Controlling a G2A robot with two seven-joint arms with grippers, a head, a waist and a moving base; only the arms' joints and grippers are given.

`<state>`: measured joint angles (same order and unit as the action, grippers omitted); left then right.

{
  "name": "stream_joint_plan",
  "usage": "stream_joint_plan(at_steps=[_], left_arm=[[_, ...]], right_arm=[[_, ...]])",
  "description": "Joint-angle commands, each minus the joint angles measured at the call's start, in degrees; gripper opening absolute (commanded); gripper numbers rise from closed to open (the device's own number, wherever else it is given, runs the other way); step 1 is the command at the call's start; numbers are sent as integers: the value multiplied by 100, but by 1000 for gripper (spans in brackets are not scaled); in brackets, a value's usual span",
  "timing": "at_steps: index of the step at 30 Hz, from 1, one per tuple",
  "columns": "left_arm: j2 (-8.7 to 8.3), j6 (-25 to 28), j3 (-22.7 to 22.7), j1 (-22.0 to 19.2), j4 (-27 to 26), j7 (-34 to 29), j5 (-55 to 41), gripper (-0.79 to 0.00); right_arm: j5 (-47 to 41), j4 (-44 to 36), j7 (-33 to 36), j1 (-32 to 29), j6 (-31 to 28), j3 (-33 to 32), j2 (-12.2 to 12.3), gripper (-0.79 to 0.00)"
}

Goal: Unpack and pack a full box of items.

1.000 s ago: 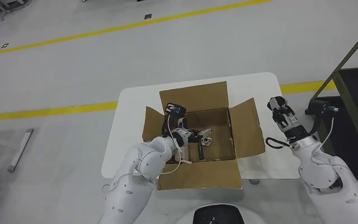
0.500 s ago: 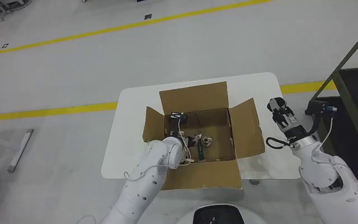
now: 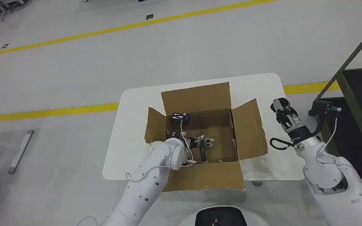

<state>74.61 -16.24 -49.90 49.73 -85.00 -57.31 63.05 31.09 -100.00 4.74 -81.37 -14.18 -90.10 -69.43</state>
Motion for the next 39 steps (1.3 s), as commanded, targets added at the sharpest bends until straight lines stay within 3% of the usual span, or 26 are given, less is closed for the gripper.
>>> stream_joint_plan(at_steps=[1, 12, 21, 23, 24, 27, 32, 39], left_arm=[[20, -8, 25, 21, 43, 57, 12, 0], [370, -700, 508, -695, 1224, -815, -131, 0], [680, -787, 739, -1094, 2186, -849, -672, 0], [731, -816, 800, -1161, 2364, -794, -635, 0], [758, -809, 797, -1179, 2431, -795, -725, 0], [828, -848, 809, -1260, 2673, -780, -823, 0], [920, -809, 818, -1366, 3012, -685, -927, 0], [1009, -774, 830, -1438, 3274, -599, -938, 0]], right_arm=[[-1, 10, 7, 16, -5, 11, -2, -785], [-16, 17, 7, -13, -14, -49, -1, -785], [-128, 39, 171, -12, 56, -79, 0, -785], [-141, 29, 196, -7, 58, -101, 3, -723], [-148, 31, 208, -8, 58, -109, 4, -616], [-188, 42, 271, 1, 81, -117, 5, -520], [-188, 74, 352, 13, 83, -101, 7, -471], [-202, 102, 380, -9, 74, -115, 10, -502]])
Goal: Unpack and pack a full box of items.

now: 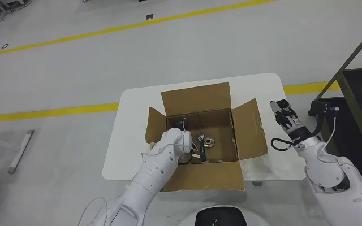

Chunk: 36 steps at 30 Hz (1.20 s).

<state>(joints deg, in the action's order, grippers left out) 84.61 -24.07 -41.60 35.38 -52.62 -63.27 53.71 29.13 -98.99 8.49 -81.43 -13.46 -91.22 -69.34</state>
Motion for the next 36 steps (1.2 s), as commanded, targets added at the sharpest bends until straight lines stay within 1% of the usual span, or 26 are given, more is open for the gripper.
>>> stream_joint_plan(at_steps=[1, 3, 6, 15, 16, 17, 18, 19, 21, 24, 26, 28, 30, 32, 34, 35, 36], left_arm=[[19, 4, 9, -16, 73, 0, 26, 0], [43, 4, 11, -24, 114, 6, 19, 0], [77, -26, 52, -38, 191, 32, 114, 0], [171, -21, 48, -71, 416, 111, 150, 0], [181, -17, 51, -75, 429, 114, 161, -225], [189, -15, 47, -79, 442, 125, 169, -388], [197, -19, 40, -83, 455, 140, 175, -406], [205, -23, 38, -85, 471, 146, 187, -391], [220, -23, 28, -91, 493, 149, 198, -397], [239, -23, 8, -94, 520, 148, 214, -456], [249, -37, -3, -101, 527, 134, 245, -443], [256, -39, -19, -93, 533, 105, 259, -459], [263, -41, -37, -91, 560, 72, 273, -440], [271, -33, -47, -72, 588, 68, 292, -456], [281, -17, -54, -66, 608, 52, 309, -428], [286, -5, -56, -63, 607, 57, 322, -428], [291, -4, -61, -62, 611, 57, 334, -514]], right_arm=[[-9, -1, 9, -5, 2, -5, 1, -505], [-15, -4, 15, -16, 4, -9, 1, -502], [-2, -18, 24, -38, 2, -8, 2, -529], [27, -57, 16, -83, 15, -19, 4, -548], [27, -62, 16, -87, 15, -21, 4, -545], [26, -66, 17, -90, 16, -24, 5, -551], [25, -70, 19, -94, 16, -27, 5, -557], [24, -73, 21, -97, 16, -30, 5, -557], [20, -78, 25, -104, 17, -33, 6, -563], [14, -93, 30, -121, 23, -37, 6, -573], [19, -100, 42, -127, 20, -38, 7, -566], [28, -106, 45, -130, 25, -38, 8, -566], [32, -110, 48, -134, 22, -30, 7, -566], [32, -108, 48, -135, 21, -31, 8, -573], [32, -105, 45, -140, 13, -35, 8, -573], [26, -102, 50, -142, 17, -35, 8, -576], [19, -105, 52, -142, 17, -35, 8, -603]])
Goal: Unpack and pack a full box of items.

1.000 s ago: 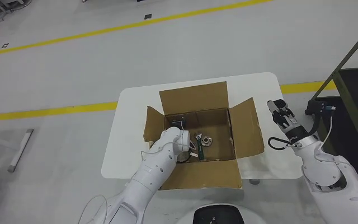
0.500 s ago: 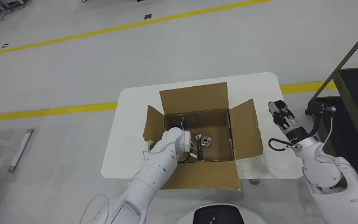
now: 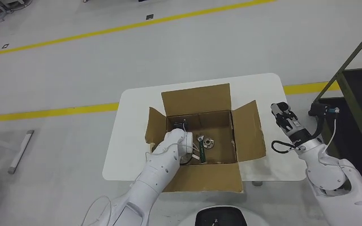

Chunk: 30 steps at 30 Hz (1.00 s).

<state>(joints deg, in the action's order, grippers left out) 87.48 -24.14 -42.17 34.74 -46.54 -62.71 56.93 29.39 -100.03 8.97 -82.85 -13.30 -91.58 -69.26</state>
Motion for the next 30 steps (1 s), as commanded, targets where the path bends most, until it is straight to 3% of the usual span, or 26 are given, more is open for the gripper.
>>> stream_joint_plan(at_steps=[1, 2, 4, 5, 6, 7, 12, 20, 21, 22, 24, 25, 26, 30], left_arm=[[9, -6, -9, 0, -1, 4, 28, -576], [13, 5, -11, -2, -28, 30, 53, -785], [16, -21, -41, 12, -56, 64, 75, -785], [16, -15, -56, 17, -93, 75, 86, -785], [13, 0, -81, 31, -137, 86, 78, -785], [9, 14, -127, 46, -185, 65, 32, -785], [-47, 0, -261, 147, -520, 3, 171, -785], [-211, -82, -573, 530, -1520, -223, 540, -785], [-238, -73, -623, 600, -1677, -268, 592, -785], [-264, -55, -663, 667, -1853, -321, 662, -785], [-318, 1, -760, 815, -2200, -443, 772, -785], [-346, 9, -815, 889, -2366, -484, 853, -785], [-376, 1, -853, 963, -2510, -523, 990, -785], [-457, 25, -1013, 1254, -3043, -707, 1259, -785]], right_arm=[[-17, 0, 9, -2, -1, 1, 0, -616], [-33, -1, 22, -3, -3, 2, 0, -606], [-97, -27, 67, -10, -19, 18, -1, -545], [-156, -40, 121, -14, -22, 18, -1, -431], [-207, -59, 191, -15, -9, 9, 2, -68], [-227, -78, 307, -17, 24, 1, 7, 0], [-556, -126, 912, 21, 191, -7, 27, 0], [-320, 130, 1176, 178, 232, 225, 37, 0], [-315, 171, 1190, 209, 248, 265, 35, -197], [-315, 207, 1208, 237, 248, 314, 32, -462], [-282, 287, 1257, 301, 255, 392, 30, -603], [-246, 321, 1271, 332, 254, 432, 29, -742], [-254, 358, 1264, 361, 270, 466, 25, -785], [-323, 499, 1279, 454, 287, 581, 13, -785]])
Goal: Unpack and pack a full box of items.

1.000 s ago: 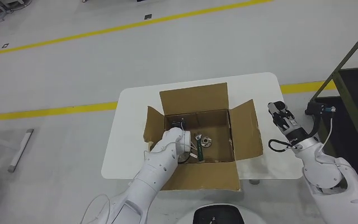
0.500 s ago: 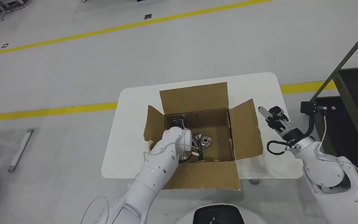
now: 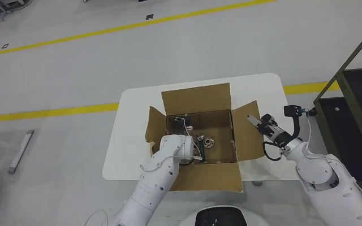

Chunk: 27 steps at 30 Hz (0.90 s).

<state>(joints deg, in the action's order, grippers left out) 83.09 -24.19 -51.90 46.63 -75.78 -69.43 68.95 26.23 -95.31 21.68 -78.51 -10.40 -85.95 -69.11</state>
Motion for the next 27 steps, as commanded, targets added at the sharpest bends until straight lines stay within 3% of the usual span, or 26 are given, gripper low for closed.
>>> stream_joint_plan(at_steps=[1, 11, 27], left_arm=[[-33, 45, -75, 123, -208, -69, 118, -785], [-99, 256, -408, 373, -788, -211, 264, -785], [-130, 551, -802, 416, -1468, -308, 350, -785]], right_arm=[[-4, 51, -1, 40, -10, 36, -2, -785], [-265, 169, -63, 164, 160, 76, -16, -785], [-492, 197, -287, 304, 424, -197, 1, -785]])
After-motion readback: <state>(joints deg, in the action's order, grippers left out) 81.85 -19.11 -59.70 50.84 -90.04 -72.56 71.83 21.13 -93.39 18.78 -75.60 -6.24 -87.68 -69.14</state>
